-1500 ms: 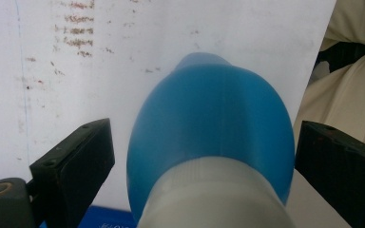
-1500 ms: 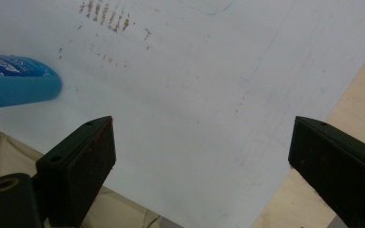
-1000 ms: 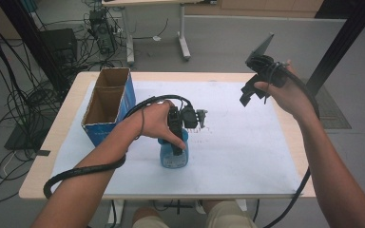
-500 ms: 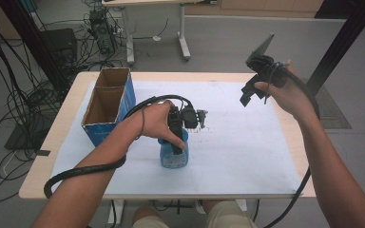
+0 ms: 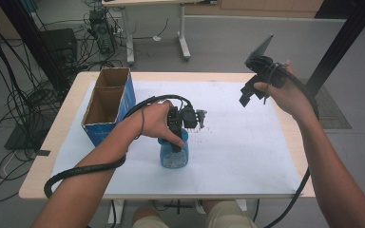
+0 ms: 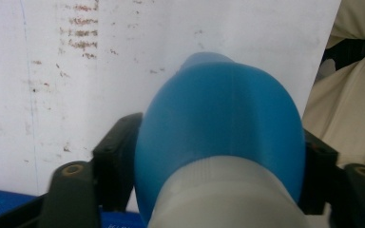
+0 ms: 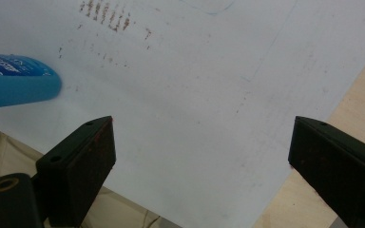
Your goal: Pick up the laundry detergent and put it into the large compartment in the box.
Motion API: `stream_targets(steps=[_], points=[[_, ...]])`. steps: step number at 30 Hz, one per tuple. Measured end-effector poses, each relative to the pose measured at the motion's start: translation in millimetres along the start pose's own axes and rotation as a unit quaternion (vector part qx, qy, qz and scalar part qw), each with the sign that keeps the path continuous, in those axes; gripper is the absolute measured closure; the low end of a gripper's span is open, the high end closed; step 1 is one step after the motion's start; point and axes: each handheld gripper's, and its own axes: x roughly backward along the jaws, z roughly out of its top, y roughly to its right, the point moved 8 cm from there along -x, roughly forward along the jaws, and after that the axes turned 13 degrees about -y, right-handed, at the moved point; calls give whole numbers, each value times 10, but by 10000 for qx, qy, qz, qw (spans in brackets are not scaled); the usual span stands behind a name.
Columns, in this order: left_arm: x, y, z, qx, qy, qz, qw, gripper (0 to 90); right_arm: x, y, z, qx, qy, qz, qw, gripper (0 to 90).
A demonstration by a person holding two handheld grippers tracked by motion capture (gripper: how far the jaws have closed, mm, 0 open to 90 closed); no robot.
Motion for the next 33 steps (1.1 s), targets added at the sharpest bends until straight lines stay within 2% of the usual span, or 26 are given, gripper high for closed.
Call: stream_targets(steps=[16, 33], points=[[-8, -5, -19, -39, 62, -26, 10000, 371, -20, -12, 10, 13, -6, 4, 10000, 89], [1, -3, -2, -101, -4, -26, 9999, 373, -29, -20, 17, 25, -10, -1, 10000, 89]])
